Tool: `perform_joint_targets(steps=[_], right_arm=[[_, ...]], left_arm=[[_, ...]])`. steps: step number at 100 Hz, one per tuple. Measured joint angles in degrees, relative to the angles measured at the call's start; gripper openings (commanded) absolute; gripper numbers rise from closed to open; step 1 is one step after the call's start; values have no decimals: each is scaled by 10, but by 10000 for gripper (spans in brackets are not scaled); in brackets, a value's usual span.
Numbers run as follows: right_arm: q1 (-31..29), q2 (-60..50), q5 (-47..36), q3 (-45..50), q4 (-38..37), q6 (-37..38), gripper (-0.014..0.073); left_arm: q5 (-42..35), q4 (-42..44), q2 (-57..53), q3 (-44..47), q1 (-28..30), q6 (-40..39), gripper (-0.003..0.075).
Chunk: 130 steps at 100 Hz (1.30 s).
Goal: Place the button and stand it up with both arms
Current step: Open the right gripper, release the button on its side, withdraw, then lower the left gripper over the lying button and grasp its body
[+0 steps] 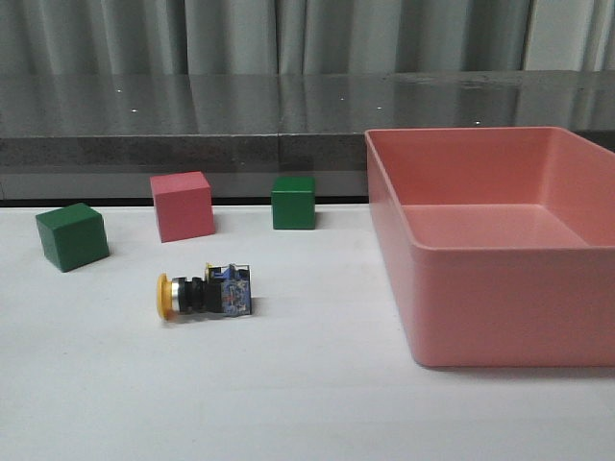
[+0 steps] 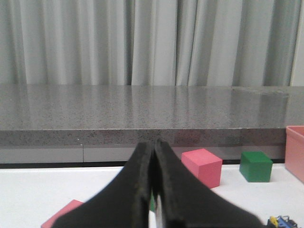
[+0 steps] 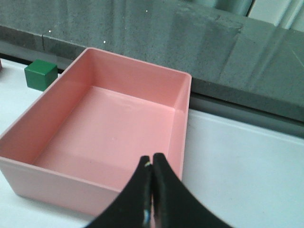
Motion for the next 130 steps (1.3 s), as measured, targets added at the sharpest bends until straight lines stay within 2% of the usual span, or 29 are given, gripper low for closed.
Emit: perform_joint_targets(steps=[9,21,42,54,67,76,83,89,90,92,98,104,116,130], right_arm=[[0,0,10,2,0,0,-61],[0,0,14,4,0,1,-61],[0,0,15,4,0,1,-61],[0,0,16,4,0,1,-61],[0,0,16,4,0,1,-61],[0,0,16,4,0,1,-61],[0,0,16,4,0,1,-61],[0,0,16,4,0,1,-61],[0,0,16,4,0,1,-61],[0,0,16,4,0,1,-61],[0,0,16,4,0,1,-61],[0,0,16,4,0,1,-61],[0,0,16,4,0,1,-61],[0,0,16,4,0,1,-61]], left_arm=[[11,-42,0,0,0,0,-20],[109,-81,4,-16,0,-1,-19],[309,-94,139,-176,0,5,-18],[405,-105,262,-285,0,74,-18],[456,-155,403,-395,0,206,-5],[470,-211,482,-450,0,328,104],[471,-257,542,-477,0,426,267],[468,-301,588,-488,0,495,463],[467,-305,592,-489,0,512,463],[465,-321,605,-491,0,535,530],[459,-364,641,-493,0,598,624],[455,-398,669,-494,0,671,661],[448,-480,727,-494,0,812,660],[445,-631,792,-495,0,997,660]])
